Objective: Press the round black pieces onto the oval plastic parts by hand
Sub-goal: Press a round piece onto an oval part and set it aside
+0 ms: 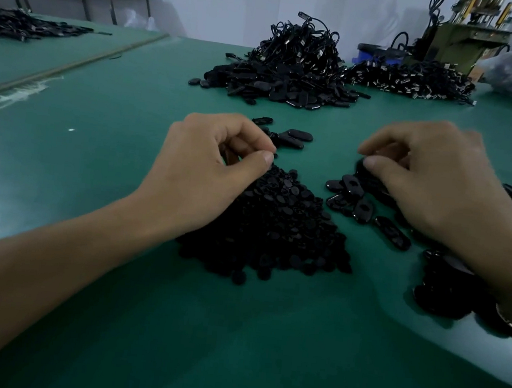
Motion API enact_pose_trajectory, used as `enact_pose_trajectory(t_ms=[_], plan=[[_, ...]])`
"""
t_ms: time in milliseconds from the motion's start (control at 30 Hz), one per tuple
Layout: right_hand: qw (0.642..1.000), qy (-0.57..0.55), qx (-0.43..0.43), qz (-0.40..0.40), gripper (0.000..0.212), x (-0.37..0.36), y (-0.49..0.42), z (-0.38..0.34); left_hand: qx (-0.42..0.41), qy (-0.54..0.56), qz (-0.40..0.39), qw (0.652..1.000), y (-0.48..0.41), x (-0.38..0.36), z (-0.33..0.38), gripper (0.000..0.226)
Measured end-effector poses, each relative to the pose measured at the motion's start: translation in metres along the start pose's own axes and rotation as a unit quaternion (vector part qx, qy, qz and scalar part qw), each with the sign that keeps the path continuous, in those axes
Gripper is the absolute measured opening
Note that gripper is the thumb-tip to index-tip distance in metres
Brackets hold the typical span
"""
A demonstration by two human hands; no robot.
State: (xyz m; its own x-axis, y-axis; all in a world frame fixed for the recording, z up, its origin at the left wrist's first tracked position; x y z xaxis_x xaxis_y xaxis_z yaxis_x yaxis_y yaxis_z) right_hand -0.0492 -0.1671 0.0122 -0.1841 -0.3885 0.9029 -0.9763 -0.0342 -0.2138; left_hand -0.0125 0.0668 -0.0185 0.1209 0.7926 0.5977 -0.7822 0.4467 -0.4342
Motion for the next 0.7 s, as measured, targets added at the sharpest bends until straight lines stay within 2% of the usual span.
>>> enact_pose_trajectory(t_ms=[100, 267, 367, 467, 700], plan=[[0.983, -0.170, 0.052, -0.051, 0.007, -0.012, 0.003, -0.015, -0.008, 0.015, -0.007, 1.000, 0.001, -0.001, 0.002, 0.009], [0.934, -0.324, 0.122, -0.093, 0.020, -0.024, 0.006, -0.029, -0.019, 0.040, -0.038, 0.998, 0.003, -0.005, 0.005, 0.008], [0.918, -0.360, 0.129, -0.107, 0.030, -0.024, 0.006, -0.031, -0.014, 0.054, -0.058, 0.997, 0.003, -0.006, 0.006, 0.011], [0.912, -0.373, 0.135, -0.106, 0.030, -0.024, 0.006, -0.032, -0.013, 0.067, -0.067, 0.995, 0.002, -0.007, 0.006, 0.012], [0.924, -0.351, 0.135, -0.064, 0.027, -0.025, 0.007, -0.031, -0.006, 0.112, -0.081, 0.990, 0.001, -0.007, 0.008, 0.011]])
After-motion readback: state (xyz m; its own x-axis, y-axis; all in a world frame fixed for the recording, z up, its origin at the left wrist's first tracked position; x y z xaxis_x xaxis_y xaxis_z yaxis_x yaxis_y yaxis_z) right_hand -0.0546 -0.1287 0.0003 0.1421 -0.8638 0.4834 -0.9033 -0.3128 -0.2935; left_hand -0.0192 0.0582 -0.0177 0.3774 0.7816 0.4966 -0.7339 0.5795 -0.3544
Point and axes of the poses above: each hand's wrist, its own y-axis away from the middle knuckle, its own x-axis out of the back of the hand, z = x × y, the point moved 3 cm from there along -y, towards the middle knuckle, and after that the axes turned 15 degrees about -z, right-handed, at the moved point
